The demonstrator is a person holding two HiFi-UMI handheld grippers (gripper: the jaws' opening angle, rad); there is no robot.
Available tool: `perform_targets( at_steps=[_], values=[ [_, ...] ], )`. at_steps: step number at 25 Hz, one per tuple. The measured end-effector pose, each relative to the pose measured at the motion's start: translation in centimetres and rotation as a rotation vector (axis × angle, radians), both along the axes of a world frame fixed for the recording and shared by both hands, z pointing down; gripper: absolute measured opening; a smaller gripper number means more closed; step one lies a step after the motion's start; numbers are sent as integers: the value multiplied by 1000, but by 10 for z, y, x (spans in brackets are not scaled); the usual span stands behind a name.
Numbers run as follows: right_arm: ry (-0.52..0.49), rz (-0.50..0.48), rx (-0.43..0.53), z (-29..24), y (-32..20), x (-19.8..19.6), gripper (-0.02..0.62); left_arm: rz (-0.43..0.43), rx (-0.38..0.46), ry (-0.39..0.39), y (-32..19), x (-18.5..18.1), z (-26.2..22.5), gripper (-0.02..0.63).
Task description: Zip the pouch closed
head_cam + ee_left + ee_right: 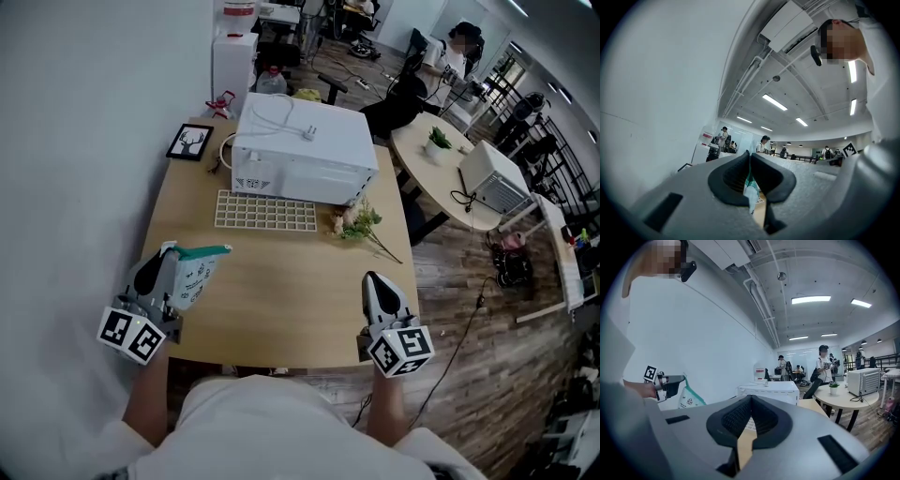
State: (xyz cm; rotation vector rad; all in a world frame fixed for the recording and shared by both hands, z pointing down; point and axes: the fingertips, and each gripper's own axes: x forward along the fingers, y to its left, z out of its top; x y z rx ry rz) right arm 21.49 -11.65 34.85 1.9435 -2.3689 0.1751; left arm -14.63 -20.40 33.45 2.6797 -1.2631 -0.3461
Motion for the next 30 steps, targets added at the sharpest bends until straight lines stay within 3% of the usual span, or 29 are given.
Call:
perform_targets(
  at_steps=[15,30],
  values=[
    [-74,-42,3,16,1,-20,0,-5,3,-7,9,-4,3,18],
    [-54,-68,15,14,-6,-27,0,-10,8,12,9,-5,-1,18]
  ],
)
